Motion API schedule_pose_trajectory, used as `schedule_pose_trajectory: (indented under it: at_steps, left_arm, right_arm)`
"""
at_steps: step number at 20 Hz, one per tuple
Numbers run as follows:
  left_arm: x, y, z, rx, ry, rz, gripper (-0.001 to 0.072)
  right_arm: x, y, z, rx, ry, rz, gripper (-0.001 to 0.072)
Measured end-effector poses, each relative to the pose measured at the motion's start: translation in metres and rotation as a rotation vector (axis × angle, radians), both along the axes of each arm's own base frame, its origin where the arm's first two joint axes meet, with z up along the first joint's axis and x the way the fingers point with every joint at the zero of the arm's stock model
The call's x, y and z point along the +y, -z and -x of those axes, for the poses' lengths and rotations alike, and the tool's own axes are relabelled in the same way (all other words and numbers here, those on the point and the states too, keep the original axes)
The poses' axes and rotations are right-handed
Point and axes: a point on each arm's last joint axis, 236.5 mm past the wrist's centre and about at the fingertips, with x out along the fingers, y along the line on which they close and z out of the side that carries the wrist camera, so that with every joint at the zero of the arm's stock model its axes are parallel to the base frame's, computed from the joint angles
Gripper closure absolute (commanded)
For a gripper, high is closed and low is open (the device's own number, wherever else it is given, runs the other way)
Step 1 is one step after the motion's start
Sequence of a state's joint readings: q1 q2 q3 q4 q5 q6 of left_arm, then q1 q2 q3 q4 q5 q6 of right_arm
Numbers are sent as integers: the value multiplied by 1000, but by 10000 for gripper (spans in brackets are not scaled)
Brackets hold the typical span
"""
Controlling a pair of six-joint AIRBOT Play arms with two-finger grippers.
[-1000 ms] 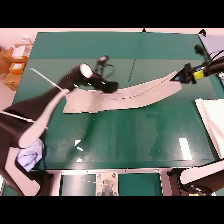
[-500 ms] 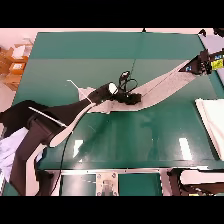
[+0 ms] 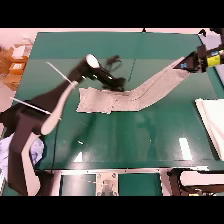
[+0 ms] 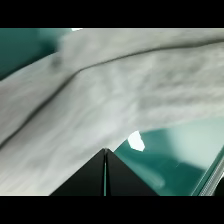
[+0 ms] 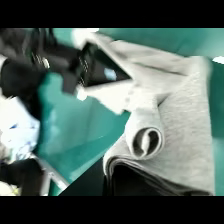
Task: Fold the shirts.
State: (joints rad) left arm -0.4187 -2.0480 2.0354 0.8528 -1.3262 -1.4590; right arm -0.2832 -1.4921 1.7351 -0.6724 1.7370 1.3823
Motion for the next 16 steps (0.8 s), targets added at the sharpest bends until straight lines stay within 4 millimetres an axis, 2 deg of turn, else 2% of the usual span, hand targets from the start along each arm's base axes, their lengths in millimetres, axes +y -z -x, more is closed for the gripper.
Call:
schedule_pose_trajectory:
  at_steps: [2, 5, 7, 9, 10, 11, 12, 13, 14, 15, 16]
  left_arm:
    - [63, -20, -15, -45, -23, -125, 687]
    - [152, -59, -33, -129, -118, -278, 687]
    - [198, -84, -38, -173, -180, -337, 687]
    - [232, -105, -38, -212, -227, -369, 687]
    - [247, -111, -37, -221, -245, -383, 687]
    - [263, -115, -36, -226, -263, -400, 687]
    - [275, -117, -33, -225, -276, -410, 687]
    - [289, -120, -32, -224, -291, -421, 687]
    - [300, -120, -30, -218, -304, -429, 687]
    - [313, -120, -29, -210, -317, -438, 687]
    - [326, -121, -27, -206, -335, -446, 687]
  right_arm:
    - [35, -1, 0, 0, -42, -24, 698]
    - [105, 3, -3, -21, -98, -60, 698]
    - [160, 12, -10, -51, -108, -88, 698]
    - [220, 31, -19, -82, -104, -111, 698]
    - [252, 46, -22, -91, -100, -121, 660]
    - [282, 63, -24, -98, -92, -127, 495]
    - [314, 84, -26, -101, -81, -129, 248]
    - [341, 105, -24, -102, -76, -128, 201]
    - [366, 127, -18, -96, -87, -120, 202]
    - [384, 143, -11, -95, -105, -111, 202]
    - [393, 156, -7, -101, -123, -96, 203]
